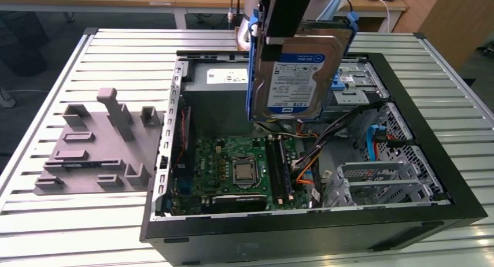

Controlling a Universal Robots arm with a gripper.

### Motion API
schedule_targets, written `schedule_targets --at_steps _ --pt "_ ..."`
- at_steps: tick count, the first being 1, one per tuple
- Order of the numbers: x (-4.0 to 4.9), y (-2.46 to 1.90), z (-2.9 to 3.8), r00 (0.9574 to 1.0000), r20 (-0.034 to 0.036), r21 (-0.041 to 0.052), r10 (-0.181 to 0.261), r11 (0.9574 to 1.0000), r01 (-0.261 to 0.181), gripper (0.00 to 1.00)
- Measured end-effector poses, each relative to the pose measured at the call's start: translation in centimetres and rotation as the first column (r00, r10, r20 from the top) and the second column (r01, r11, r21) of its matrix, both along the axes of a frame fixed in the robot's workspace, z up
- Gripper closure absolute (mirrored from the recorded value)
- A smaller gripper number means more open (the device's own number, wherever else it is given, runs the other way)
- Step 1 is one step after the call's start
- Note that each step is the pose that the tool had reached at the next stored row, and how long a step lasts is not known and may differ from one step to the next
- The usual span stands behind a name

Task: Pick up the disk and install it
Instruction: 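Pick up the disk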

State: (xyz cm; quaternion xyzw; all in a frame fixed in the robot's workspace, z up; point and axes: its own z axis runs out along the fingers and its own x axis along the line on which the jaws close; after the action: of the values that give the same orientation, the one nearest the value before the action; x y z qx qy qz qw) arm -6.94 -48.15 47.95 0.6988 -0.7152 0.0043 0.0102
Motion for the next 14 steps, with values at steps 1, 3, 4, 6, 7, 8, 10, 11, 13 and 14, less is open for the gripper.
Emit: schedule_targets --at_steps 1,3,4,6,7,8,10,11,13,14 --pt "0.00 -0.05 0.00 1.0000 0.0000 0.0000 0.000 1.0000 0.000 0.64" --pt "0.00 -0.16 -0.01 1.0000 0.0000 -0.0001 0.000 1.0000 0.000 0.64" --pt "0.00 -0.21 -0.01 1.0000 0.0000 -0.0001 0.000 1.0000 0.000 0.64" --pt "0.00 -0.31 -0.01 1.0000 0.0000 -0.0001 0.000 1.0000 0.000 0.64" --pt "0.00 -0.36 -0.01 1.0000 -0.0001 -0.0002 0.000 1.0000 0.000 0.64" --pt "0.00 -0.42 -0.02 1.0000 -0.0001 -0.0002 0.000 1.0000 0.000 0.64" --pt "0.00 -0.54 -0.02 1.0000 -0.0001 -0.0001 0.000 1.0000 0.000 0.64" --pt "0.00 -0.60 -0.03 1.0000 0.0000 -0.0001 0.000 1.0000 0.000 0.64" --pt "0.00 -0.71 -0.03 1.0000 0.0000 -0.0001 0.000 1.0000 0.000 0.64" --pt "0.00 -0.78 -0.03 1.0000 -0.0001 -0.0002 0.000 1.0000 0.000 0.64"
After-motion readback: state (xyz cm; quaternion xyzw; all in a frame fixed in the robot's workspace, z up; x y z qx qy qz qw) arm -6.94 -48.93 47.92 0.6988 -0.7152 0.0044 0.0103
